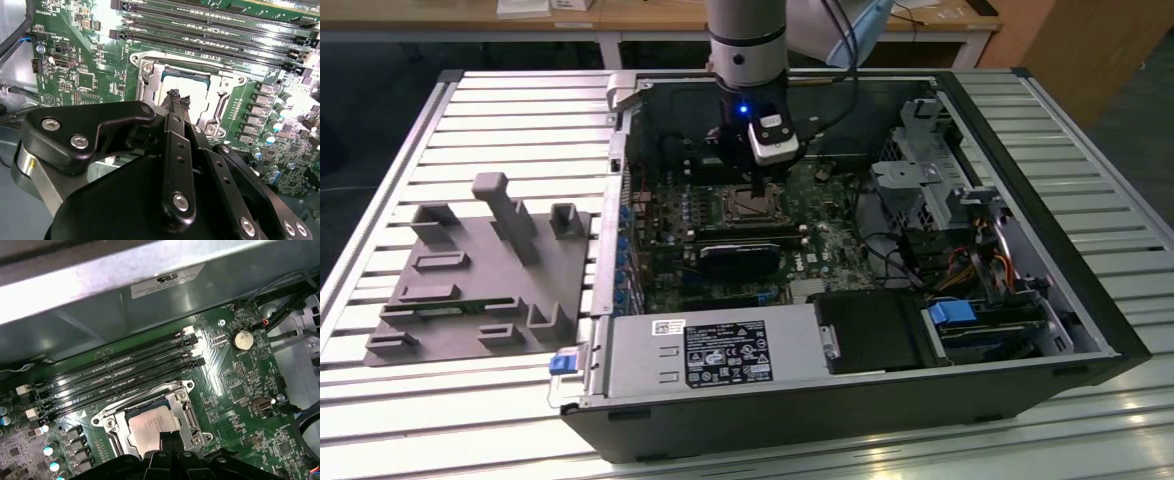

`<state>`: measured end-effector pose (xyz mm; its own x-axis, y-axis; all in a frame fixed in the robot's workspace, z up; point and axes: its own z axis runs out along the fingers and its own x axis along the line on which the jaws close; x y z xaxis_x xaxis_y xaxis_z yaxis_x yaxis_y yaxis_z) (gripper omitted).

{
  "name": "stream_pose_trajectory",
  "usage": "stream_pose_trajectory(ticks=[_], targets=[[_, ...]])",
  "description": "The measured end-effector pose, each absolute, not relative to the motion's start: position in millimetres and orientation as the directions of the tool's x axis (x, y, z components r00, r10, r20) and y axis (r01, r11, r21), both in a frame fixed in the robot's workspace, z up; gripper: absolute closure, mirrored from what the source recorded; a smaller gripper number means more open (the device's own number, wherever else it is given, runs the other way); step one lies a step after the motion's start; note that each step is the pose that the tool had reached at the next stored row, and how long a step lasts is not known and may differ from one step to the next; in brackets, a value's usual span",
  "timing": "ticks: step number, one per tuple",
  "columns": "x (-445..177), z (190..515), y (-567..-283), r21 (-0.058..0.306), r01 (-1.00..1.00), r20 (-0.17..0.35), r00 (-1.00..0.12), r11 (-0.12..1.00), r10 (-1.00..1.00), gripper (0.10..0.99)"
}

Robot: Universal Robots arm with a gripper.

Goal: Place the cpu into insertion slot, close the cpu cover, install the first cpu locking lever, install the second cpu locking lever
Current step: 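Install the first cpu locking lever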

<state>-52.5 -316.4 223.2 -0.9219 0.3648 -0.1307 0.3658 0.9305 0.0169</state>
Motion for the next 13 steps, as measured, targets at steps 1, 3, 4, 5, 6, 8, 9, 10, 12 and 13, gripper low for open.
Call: stream_pose_trajectory(ticks=[1, 3, 4, 5, 6, 8, 9, 10, 12, 13], targets=[[-52.5, 223.2, -316.4, 0.017, 0.366, -0.131, -0.922, 0.931, 0.365, 0.984], [-52.4, 223.0, -316.3, 0.016, 0.366, -0.127, -0.922, 0.931, 0.365, 0.984], [-52.1, 222.8, -316.3, 0.011, 0.366, -0.114, -0.924, 0.931, 0.365, 0.984], [-51.6, 222.7, -316.4, 0.004, 0.366, -0.097, -0.926, 0.931, 0.365, 0.984], [-51.0, 222.6, -316.4, -0.002, 0.366, -0.082, -0.927, 0.931, 0.365, 0.984], [-50.9, 222.6, -316.4, -0.005, 0.366, -0.076, -0.928, 0.931, 0.365, 0.984], [-50.9, 222.6, -316.4, -0.005, 0.366, -0.076, -0.928, 0.931, 0.365, 0.984], [-50.9, 222.6, -316.4, -0.005, 0.366, -0.076, -0.928, 0.931, 0.365, 0.984], [-50.9, 222.6, -316.4, -0.005, 0.366, -0.076, -0.928, 0.931, 0.365, 0.984], [-50.9, 222.7, -316.4, -0.005, 0.366, -0.076, -0.928, 0.931, 0.365, 0.984]])
